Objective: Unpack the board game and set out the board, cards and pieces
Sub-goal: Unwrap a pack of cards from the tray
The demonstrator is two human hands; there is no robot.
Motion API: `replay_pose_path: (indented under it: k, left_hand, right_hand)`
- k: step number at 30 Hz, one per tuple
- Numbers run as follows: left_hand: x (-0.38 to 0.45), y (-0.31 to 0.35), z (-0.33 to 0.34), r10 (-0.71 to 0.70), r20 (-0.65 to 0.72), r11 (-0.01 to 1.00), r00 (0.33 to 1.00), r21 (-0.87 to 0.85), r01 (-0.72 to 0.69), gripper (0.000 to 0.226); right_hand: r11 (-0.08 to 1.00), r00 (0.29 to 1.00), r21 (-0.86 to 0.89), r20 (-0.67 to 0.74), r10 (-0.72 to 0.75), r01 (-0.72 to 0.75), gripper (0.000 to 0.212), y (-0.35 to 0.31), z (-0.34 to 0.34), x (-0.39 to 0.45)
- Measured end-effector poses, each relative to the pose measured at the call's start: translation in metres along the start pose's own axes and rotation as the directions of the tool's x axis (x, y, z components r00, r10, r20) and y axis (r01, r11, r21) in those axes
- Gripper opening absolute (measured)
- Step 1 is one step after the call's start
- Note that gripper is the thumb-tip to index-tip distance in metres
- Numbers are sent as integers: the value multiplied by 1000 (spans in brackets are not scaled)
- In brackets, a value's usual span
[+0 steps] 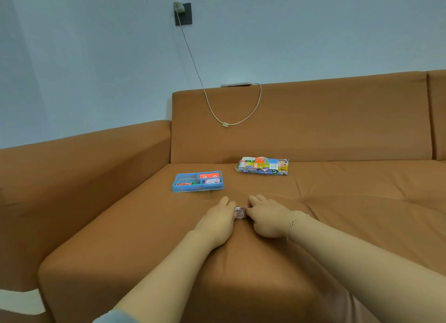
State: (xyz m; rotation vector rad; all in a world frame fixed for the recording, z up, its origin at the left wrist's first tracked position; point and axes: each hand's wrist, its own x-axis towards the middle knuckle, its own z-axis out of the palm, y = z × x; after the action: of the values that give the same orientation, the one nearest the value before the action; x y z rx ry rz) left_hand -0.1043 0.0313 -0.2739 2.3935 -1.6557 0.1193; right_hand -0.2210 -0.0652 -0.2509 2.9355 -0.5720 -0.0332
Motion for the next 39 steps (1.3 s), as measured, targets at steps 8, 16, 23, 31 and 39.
replay_pose_path:
  k: [8, 16, 23, 31, 39]
  left_hand:
    - [4, -11, -3, -93, -3, 970, 996, -225, 90, 16]
    - [-38, -114, -56, -458, -22, 873, 889, -203, 444, 25]
    - [-73, -169, -62, -632, -38, 768, 774, -166, 619, 19]
    - [-82, -193, -63, -631, -103, 772, 769, 12, 636, 23]
    - [-87, -203, -66, -523, -93, 851, 847, -9, 525, 37]
  right_hand:
    - [994, 1000, 110, -30, -7, 10, 31, 2, -4, 4]
    - [954, 993, 296, -120, -9, 44, 42, -29, -13, 32]
    - [926, 977, 335, -181, -117, 173, 44, -93, -21, 64]
    - [928, 958, 279, -210, -193, 248, 47, -123, -13, 92]
    - [928, 944, 266, -271, -188, 261, 46, -125, -4, 98]
